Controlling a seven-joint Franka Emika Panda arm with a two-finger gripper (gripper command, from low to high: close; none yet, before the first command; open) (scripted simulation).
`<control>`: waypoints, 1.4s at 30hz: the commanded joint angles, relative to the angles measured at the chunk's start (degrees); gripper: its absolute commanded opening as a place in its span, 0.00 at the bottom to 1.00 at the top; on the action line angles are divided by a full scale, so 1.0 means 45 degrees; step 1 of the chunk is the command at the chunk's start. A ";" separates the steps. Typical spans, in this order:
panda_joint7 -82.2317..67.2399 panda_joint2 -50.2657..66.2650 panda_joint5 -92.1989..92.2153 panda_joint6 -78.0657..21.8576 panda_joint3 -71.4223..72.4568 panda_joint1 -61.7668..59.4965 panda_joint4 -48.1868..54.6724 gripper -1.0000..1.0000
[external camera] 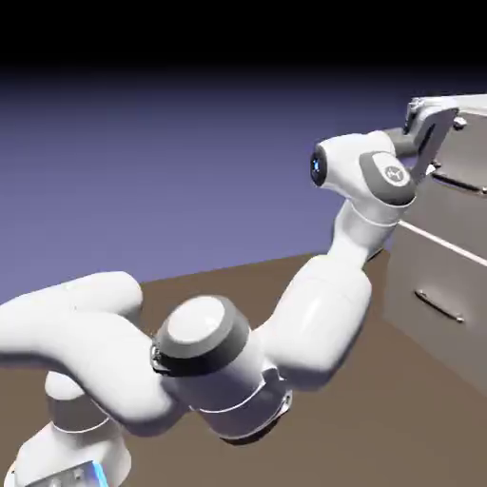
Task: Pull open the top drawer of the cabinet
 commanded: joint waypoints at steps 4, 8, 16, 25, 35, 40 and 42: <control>-0.2216 -0.0691 -0.1806 -0.0405 -0.0822 0.1302 0.0646 0.50; -0.2679 -0.0721 -0.2079 -0.0100 -0.0946 0.2058 0.1672 0.50; -0.2880 -0.0575 -0.2063 0.0581 -0.0934 0.3077 0.3380 0.00; -0.2422 -0.0934 -0.2061 -0.1058 -0.0948 0.0580 -0.0772 0.00; -0.2051 -0.1321 -0.1700 -0.2687 -0.0837 -0.2419 -0.5385 0.00; -0.1924 -0.1551 -0.1327 -0.3366 -0.0675 -0.4067 -0.7692 0.00; -0.1891 -0.1662 -0.1126 -0.3599 -0.0580 -0.4767 -0.8615 0.00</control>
